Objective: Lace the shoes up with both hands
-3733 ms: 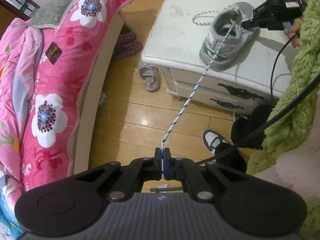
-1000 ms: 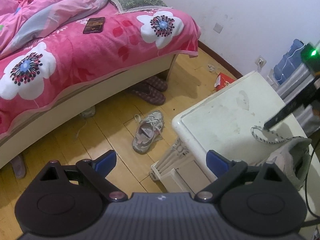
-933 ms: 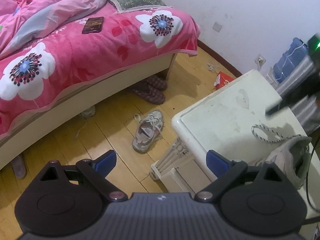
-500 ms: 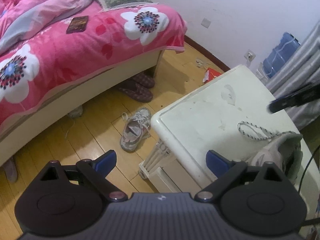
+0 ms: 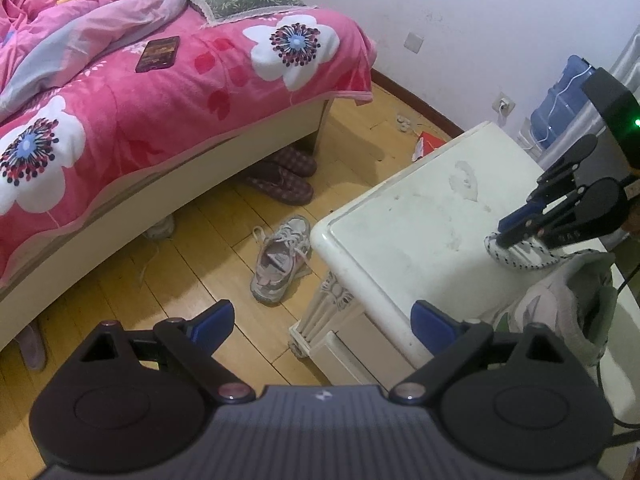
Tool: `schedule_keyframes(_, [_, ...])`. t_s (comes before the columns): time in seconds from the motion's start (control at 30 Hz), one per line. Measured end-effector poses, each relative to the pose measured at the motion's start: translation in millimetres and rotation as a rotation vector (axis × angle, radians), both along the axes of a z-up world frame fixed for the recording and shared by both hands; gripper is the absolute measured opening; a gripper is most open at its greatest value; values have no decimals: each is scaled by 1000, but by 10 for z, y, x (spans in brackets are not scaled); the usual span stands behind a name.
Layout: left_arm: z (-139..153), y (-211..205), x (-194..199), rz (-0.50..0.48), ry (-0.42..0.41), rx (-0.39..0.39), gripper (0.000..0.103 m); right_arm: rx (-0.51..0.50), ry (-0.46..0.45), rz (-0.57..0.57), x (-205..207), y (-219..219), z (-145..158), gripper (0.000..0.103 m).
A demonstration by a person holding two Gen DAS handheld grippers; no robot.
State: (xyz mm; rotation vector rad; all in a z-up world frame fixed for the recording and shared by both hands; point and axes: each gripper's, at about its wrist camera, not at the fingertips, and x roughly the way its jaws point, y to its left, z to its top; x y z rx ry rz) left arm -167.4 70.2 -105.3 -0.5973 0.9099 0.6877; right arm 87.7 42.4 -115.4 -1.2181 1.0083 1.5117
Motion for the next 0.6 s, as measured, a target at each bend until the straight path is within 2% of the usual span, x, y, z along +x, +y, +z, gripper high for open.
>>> schedule_keyframes(0.03, [-3,3,5,5,4,-1,94,27,19,-33,49,-8,57,11])
schedule_keyframes(0.07, [-6,7,10,10,8,-2,92,54,39,-67,99,-16,115,2])
schedule_keyframes(0.23, [9,54,6,56,15,12,80,193,138,-236,350,-64,413,2])
schedule_keyframes(0.3, [43,97,-4,81,-4,21,74,321,223,-350,518,-196,741,2])
schedule_keyframes(0.37, [94,163,6,98,-37,26,63,399,215,-458,644,-357,968,2])
schedule_keyframes(0.43, [140,222,55,103,-70,26,60,459,189,-552,753,-536,1133,2])
schedule_keyframes(0.5, [178,273,117,102,-106,24,54,488,171,-661,878,-725,1150,2])
schedule_keyframes(0.6, [183,316,266,83,-136,22,52,378,141,-815,1064,-884,926,5])
